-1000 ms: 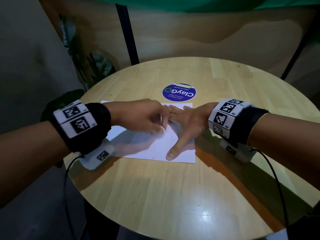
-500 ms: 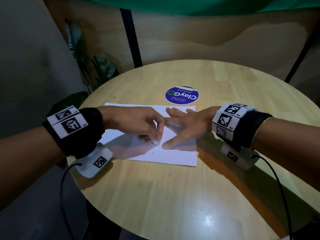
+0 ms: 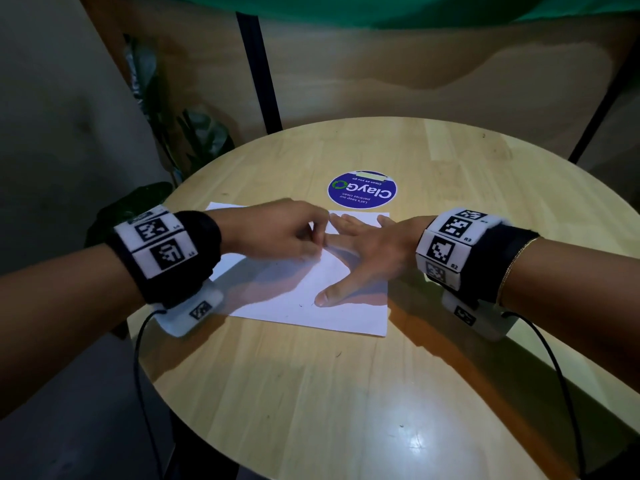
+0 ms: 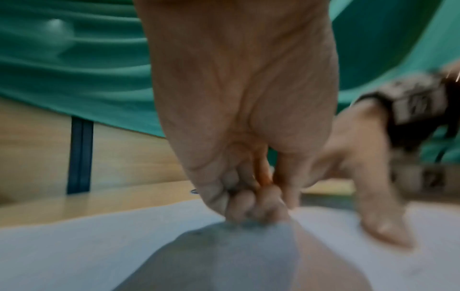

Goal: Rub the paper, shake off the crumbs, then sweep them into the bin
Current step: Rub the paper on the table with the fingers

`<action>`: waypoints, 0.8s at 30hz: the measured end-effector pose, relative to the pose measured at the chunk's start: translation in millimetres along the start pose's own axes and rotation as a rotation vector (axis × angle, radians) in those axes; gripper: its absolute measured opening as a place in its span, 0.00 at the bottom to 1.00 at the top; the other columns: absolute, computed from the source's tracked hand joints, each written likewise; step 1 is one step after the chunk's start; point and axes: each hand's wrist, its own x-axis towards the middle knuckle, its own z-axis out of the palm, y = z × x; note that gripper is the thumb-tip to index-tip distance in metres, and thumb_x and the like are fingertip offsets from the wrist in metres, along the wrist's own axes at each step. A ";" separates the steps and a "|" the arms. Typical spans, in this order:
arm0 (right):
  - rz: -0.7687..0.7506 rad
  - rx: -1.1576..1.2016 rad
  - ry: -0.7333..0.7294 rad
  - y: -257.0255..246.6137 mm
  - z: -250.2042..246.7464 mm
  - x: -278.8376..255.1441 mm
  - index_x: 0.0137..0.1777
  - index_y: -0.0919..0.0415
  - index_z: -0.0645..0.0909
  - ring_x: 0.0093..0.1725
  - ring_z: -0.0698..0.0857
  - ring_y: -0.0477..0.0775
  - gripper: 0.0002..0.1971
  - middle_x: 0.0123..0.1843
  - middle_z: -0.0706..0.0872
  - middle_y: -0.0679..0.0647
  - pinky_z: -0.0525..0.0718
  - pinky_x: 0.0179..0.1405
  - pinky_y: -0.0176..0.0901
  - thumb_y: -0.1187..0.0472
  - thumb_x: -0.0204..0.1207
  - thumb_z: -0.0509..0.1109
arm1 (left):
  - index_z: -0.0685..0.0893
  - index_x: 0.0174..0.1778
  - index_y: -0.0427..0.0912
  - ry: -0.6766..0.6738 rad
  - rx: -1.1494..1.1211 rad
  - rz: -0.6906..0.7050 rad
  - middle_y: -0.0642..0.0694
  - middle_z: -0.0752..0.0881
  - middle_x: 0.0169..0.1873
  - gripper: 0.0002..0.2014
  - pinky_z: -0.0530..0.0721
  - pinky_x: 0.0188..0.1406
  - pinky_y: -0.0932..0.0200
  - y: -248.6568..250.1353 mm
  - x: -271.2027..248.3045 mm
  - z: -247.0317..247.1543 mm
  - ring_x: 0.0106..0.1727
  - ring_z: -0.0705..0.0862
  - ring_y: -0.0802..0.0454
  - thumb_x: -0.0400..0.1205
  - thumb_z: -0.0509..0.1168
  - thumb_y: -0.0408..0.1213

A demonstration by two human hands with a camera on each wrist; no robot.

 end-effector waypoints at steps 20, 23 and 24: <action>-0.020 0.024 0.031 5.8 5.0 11.0 0.94 0.36 0.41 0.90 0.29 0.42 0.59 0.92 0.27 0.39 0.33 0.89 0.69 0.16 0.70 0.66 | 0.87 0.51 0.37 -0.239 -0.058 0.039 0.39 0.95 0.40 0.05 0.88 0.46 0.51 12.5 6.9 -2.0 0.37 0.88 0.51 0.89 0.75 0.35; -0.006 0.027 0.039 5.6 3.9 8.7 0.93 0.37 0.32 0.91 0.30 0.45 0.61 0.93 0.30 0.37 0.32 0.88 0.65 0.18 0.72 0.66 | 0.89 0.50 0.45 -0.010 0.088 -0.002 0.46 0.96 0.41 0.03 0.90 0.50 0.49 2.9 12.4 -10.0 0.41 0.91 0.50 0.88 0.75 0.39; -0.010 0.029 0.040 6.1 4.4 9.7 0.93 0.37 0.34 0.91 0.30 0.46 0.60 0.93 0.30 0.37 0.32 0.88 0.65 0.19 0.72 0.67 | 0.89 0.50 0.46 0.016 0.095 0.008 0.47 0.96 0.41 0.02 0.87 0.48 0.52 4.0 11.7 -7.9 0.40 0.90 0.53 0.87 0.74 0.38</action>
